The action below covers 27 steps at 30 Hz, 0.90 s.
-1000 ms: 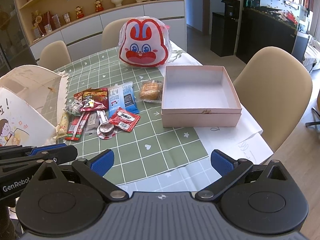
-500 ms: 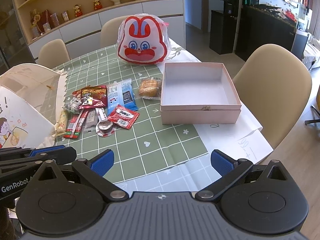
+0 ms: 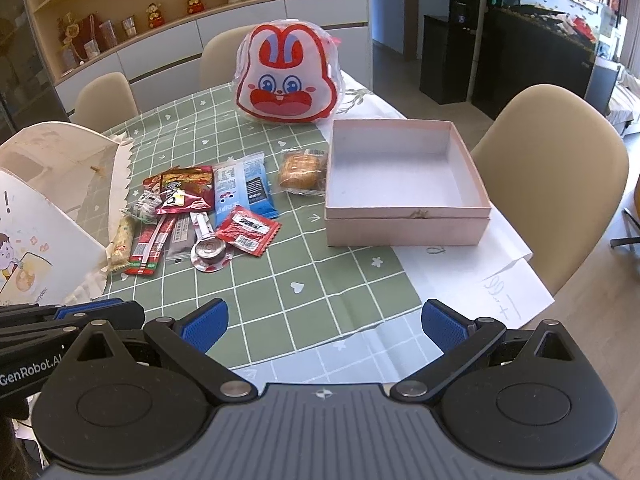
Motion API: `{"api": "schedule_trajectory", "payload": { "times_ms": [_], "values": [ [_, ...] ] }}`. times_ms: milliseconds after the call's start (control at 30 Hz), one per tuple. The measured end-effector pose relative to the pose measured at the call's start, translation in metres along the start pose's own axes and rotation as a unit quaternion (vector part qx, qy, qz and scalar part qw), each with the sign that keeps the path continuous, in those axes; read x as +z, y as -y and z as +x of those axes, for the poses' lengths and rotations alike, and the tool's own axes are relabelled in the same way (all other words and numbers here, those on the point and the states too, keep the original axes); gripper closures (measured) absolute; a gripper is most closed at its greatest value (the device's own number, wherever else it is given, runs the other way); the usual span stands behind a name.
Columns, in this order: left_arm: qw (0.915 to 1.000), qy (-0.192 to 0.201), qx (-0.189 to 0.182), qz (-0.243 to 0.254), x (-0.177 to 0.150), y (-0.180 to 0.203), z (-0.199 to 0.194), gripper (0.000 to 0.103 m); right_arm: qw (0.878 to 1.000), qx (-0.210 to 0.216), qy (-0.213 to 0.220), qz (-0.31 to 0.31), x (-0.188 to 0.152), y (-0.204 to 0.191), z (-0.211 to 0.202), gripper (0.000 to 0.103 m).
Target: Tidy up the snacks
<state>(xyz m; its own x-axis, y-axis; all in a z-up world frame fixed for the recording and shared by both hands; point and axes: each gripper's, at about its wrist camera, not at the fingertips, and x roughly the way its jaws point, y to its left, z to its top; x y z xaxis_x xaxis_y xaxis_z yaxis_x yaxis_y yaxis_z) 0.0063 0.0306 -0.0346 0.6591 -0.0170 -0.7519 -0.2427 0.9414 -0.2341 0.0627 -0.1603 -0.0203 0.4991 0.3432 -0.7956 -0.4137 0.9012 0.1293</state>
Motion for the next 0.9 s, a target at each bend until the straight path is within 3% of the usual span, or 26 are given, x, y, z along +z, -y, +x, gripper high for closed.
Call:
{"api": "schedule_trajectory", "payload": {
  "times_ms": [200, 367, 600, 667, 767, 833, 900],
  "values": [
    [0.9997, -0.007, 0.011, -0.020, -0.001, -0.017, 0.008, 0.086, 1.000, 0.010, -0.001, -0.022, 0.004, -0.015, 0.013, 0.000],
    [0.9993, -0.008, 0.019, -0.031, -0.007, -0.032, 0.022, 0.086, 0.995, 0.024, 0.047, -0.088, 0.000, -0.034, 0.028, 0.000],
    [0.9963, 0.002, 0.002, -0.086, -0.013, -0.087, 0.056, 0.085, 0.991, 0.047, 0.014, -0.125, -0.007, -0.055, 0.067, 0.000],
    [0.9933, 0.012, 0.024, -0.113, -0.009, -0.113, 0.063, 0.085, 0.991, 0.050, 0.007, -0.124, -0.008, -0.058, 0.074, 0.000],
    [0.9849, 0.072, 0.113, -0.110, 0.001, -0.140, 0.065, 0.085, 0.989, 0.047, -0.002, -0.139, -0.010, -0.062, 0.083, 0.000],
    [0.9783, 0.091, 0.159, -0.097, 0.013, -0.153, 0.074, 0.085, 0.988, 0.047, -0.014, -0.146, -0.012, -0.063, 0.089, 0.000],
    [0.9777, 0.083, 0.166, -0.098, 0.024, -0.164, 0.086, 0.085, 0.988, 0.047, -0.029, -0.146, -0.012, -0.060, 0.095, 0.000]
  ]
}}
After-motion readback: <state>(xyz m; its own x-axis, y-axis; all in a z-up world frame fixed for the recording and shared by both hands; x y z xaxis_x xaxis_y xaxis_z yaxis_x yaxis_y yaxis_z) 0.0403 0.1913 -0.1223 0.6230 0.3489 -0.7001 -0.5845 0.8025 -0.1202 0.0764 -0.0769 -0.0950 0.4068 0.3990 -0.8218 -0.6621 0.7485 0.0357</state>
